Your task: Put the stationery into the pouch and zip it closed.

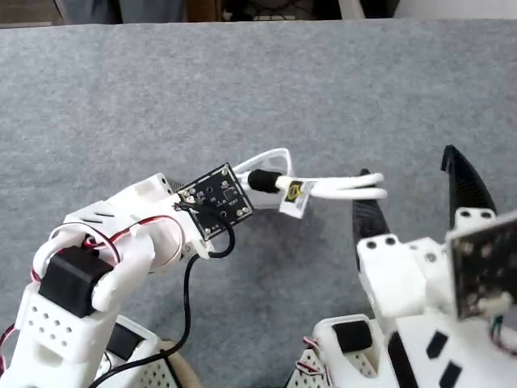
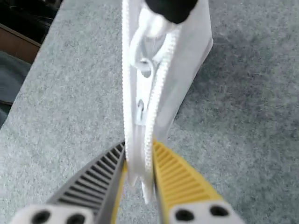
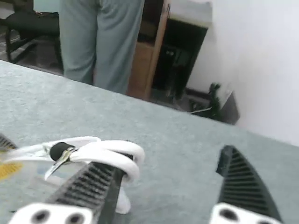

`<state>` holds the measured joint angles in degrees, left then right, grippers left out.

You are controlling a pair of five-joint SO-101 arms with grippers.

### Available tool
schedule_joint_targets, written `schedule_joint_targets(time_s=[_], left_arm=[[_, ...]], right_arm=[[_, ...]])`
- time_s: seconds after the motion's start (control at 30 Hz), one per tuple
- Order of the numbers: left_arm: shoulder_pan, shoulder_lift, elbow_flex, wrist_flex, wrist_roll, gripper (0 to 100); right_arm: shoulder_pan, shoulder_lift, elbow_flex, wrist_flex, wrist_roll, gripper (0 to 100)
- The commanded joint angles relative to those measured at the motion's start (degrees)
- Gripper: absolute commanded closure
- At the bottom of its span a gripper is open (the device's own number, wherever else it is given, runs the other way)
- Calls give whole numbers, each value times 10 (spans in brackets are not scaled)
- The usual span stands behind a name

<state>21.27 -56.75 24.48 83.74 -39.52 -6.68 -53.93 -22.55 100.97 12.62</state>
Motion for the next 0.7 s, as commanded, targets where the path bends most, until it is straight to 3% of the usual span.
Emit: schedule_joint_targets(time_s=[0.0, 0.13, 0.33, 0.53, 0.67], left_arm=[[-33, -2, -41, -40, 7, 973], [-41, -2, -42, -42, 6, 973], [-73, 0, -44, -91, 27, 973], [-78, 33, -49, -99, 63, 973], [-79, 87, -74, -103, 90, 973]], right_arm=[[65, -23, 30, 3, 80, 786], [111, -45, 167, 3, 160, 892], [142, -44, 343, 3, 172, 727], [102, -45, 451, 4, 181, 709], [13, -51, 541, 4, 213, 709]])
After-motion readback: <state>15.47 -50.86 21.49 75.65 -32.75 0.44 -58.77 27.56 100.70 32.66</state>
